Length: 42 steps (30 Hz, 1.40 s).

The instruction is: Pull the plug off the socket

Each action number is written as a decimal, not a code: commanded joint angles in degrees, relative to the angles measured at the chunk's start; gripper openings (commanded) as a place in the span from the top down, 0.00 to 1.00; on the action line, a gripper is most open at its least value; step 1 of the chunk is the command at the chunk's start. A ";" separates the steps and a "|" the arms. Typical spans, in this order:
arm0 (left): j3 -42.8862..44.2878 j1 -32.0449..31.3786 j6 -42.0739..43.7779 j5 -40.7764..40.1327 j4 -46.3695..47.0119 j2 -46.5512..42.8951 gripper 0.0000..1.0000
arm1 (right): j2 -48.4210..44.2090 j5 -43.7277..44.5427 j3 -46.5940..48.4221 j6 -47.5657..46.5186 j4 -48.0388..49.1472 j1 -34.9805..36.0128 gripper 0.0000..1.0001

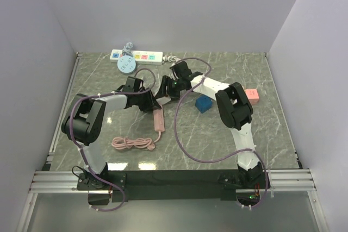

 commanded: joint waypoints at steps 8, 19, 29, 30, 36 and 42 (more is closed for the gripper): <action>-2.08 -0.51 1.21 -0.08 2.76 0.60 1.00 | -3.43 -10.18 7.02 -6.14 -11.21 -4.27 1.00; -2.88 -0.51 0.16 0.27 5.31 4.12 1.00 | -5.88 -12.95 3.98 -4.83 -8.70 -9.29 1.00; 0.55 -0.51 -0.72 0.01 4.25 4.12 1.00 | -17.05 0.53 -15.29 6.52 7.32 -0.76 1.00; 0.81 -0.51 -0.64 -0.08 4.17 4.12 1.00 | -16.00 -3.05 -13.72 5.64 6.18 -0.76 1.00; -1.03 -0.51 -0.64 -0.34 4.60 3.59 1.00 | -12.22 -15.54 -5.97 -7.80 -8.23 -6.89 1.00; -2.26 -0.51 -0.81 -0.34 5.22 3.68 1.00 | -11.69 -18.73 -1.14 -11.59 -14.92 -14.90 1.00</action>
